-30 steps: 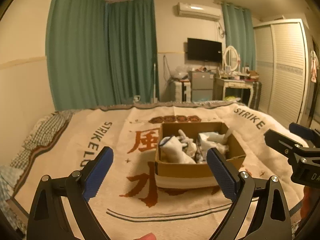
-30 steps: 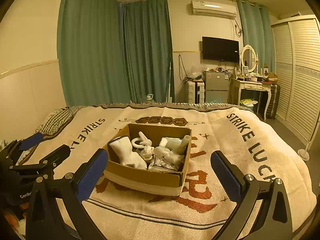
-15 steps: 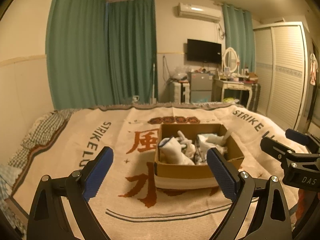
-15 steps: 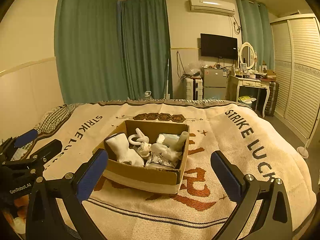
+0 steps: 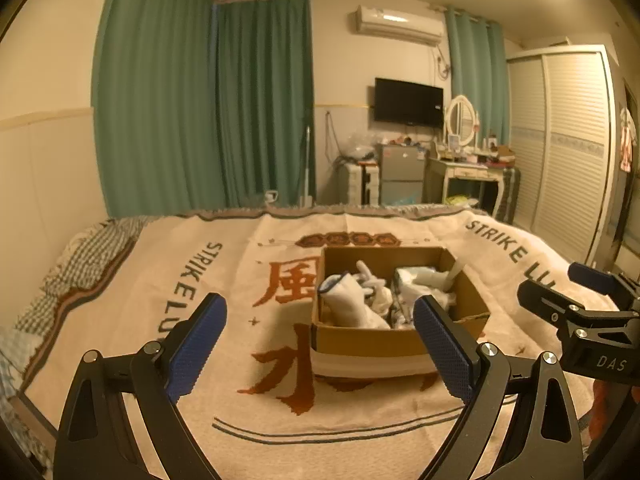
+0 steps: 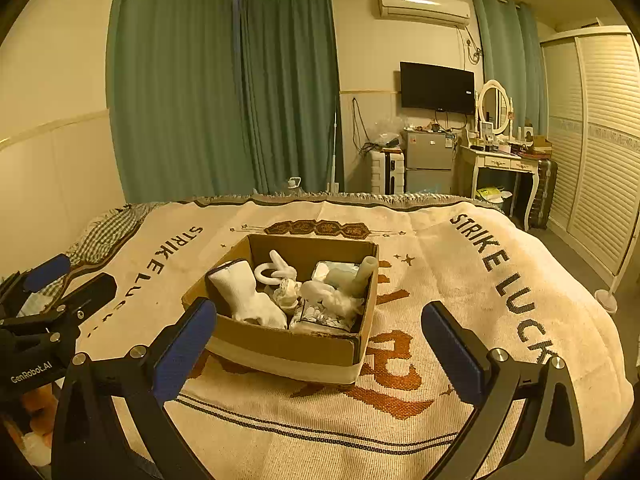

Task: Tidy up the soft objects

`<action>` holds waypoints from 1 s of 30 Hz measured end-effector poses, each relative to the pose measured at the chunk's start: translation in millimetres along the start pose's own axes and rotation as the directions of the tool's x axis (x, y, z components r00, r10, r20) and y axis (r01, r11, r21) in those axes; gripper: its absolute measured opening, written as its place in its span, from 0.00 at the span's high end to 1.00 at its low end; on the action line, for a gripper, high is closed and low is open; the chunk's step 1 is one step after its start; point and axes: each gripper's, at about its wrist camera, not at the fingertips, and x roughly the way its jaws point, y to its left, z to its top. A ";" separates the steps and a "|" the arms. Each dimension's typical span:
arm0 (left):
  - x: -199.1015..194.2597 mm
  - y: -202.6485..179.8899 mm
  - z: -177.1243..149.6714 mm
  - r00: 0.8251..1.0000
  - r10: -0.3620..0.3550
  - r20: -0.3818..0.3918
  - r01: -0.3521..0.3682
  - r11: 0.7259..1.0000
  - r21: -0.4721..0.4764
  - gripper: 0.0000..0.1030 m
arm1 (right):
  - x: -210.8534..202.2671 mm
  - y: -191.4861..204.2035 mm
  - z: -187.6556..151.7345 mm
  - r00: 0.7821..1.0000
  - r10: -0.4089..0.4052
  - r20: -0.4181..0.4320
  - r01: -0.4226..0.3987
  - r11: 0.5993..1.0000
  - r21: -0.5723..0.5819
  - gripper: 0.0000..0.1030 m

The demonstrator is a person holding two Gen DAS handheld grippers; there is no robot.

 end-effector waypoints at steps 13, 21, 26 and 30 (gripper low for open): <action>-2.1 2.1 -1.1 1.000 0.009 -0.003 -0.009 1.000 -0.004 0.07 | 3.4 -1.1 -2.8 1.000 0.000 -0.013 0.000 1.000 0.002 0.00; -2.1 1.9 -1.2 1.000 0.011 -0.003 -0.011 1.000 -0.002 0.07 | 4.5 1.3 -4.5 1.000 0.000 -0.017 0.000 1.000 -0.001 0.00; -1.5 2.4 -2.1 1.000 0.012 -0.003 -0.013 1.000 -0.003 0.07 | 5.2 1.8 -4.5 1.000 0.001 -0.019 -0.001 1.000 -0.001 0.00; -2.1 2.5 -2.6 1.000 0.014 -0.001 -0.014 1.000 -0.002 0.07 | 5.9 2.9 -5.9 1.000 0.002 -0.021 -0.002 1.000 -0.003 0.00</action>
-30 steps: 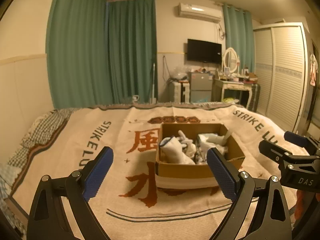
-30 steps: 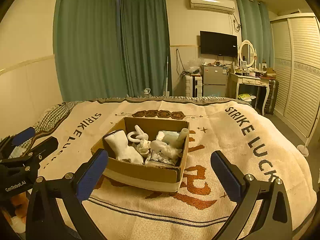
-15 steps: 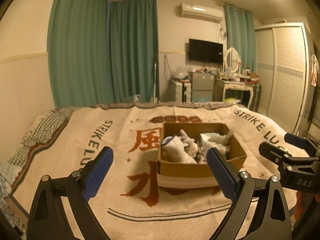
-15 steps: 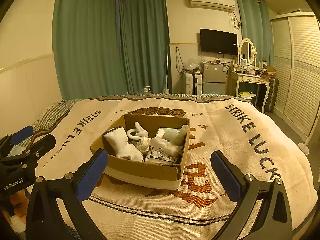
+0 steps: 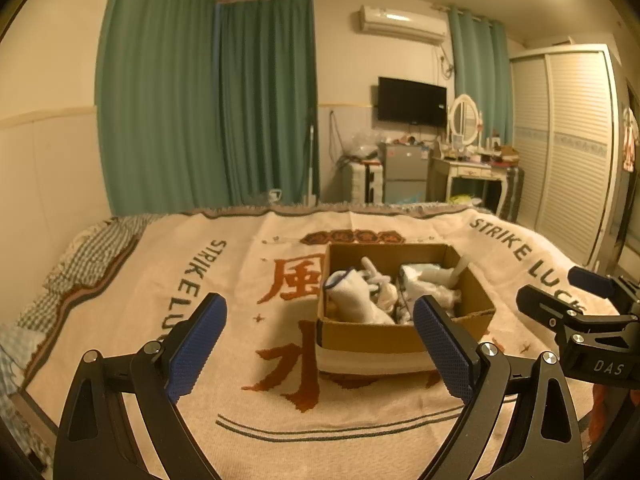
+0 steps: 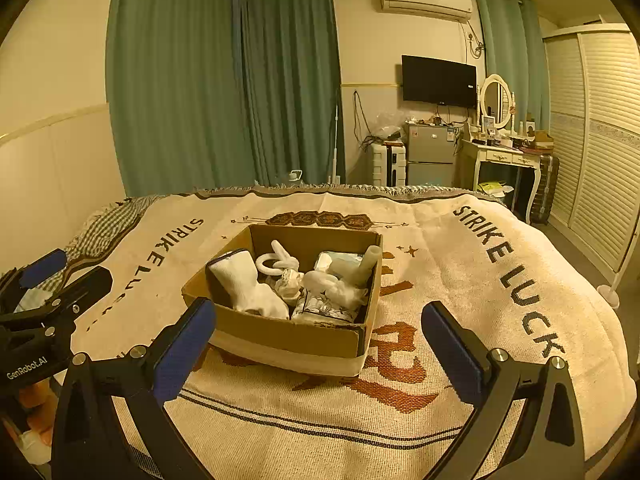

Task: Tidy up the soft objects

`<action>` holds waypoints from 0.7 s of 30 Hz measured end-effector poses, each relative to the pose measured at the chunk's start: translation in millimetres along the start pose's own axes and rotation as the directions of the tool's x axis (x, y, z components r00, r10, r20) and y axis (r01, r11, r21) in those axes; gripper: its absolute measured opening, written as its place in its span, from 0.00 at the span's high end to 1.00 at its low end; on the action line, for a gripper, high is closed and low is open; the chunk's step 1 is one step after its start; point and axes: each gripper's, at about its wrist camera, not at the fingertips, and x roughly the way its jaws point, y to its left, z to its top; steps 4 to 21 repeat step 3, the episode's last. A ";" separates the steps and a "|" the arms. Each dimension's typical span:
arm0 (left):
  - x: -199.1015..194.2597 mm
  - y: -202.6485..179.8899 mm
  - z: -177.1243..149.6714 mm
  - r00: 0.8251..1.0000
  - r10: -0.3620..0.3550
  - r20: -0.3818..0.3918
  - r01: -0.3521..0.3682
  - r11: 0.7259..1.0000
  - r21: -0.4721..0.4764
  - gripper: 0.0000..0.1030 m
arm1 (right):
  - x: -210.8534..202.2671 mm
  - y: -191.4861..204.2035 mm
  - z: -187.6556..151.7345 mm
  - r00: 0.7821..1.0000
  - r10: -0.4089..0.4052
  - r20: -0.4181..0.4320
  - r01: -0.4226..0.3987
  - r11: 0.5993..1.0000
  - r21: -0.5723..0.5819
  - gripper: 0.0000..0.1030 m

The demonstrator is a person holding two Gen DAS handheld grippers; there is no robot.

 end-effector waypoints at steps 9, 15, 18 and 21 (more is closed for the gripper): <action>0.7 0.3 -1.0 1.000 -0.001 -0.001 0.001 1.000 0.004 0.07 | 0.1 0.1 -0.1 1.000 -0.001 0.000 0.001 1.000 0.001 0.00; 0.7 0.3 -1.0 1.000 -0.001 -0.001 0.001 1.000 0.004 0.07 | 0.1 0.1 -0.1 1.000 -0.001 0.000 0.001 1.000 0.001 0.00; 0.7 0.3 -1.0 1.000 -0.001 -0.001 0.001 1.000 0.004 0.07 | 0.1 0.1 -0.1 1.000 -0.001 0.000 0.001 1.000 0.001 0.00; 0.7 0.3 -1.0 1.000 -0.001 -0.001 0.001 1.000 0.004 0.07 | 0.1 0.1 -0.1 1.000 -0.001 0.000 0.001 1.000 0.001 0.00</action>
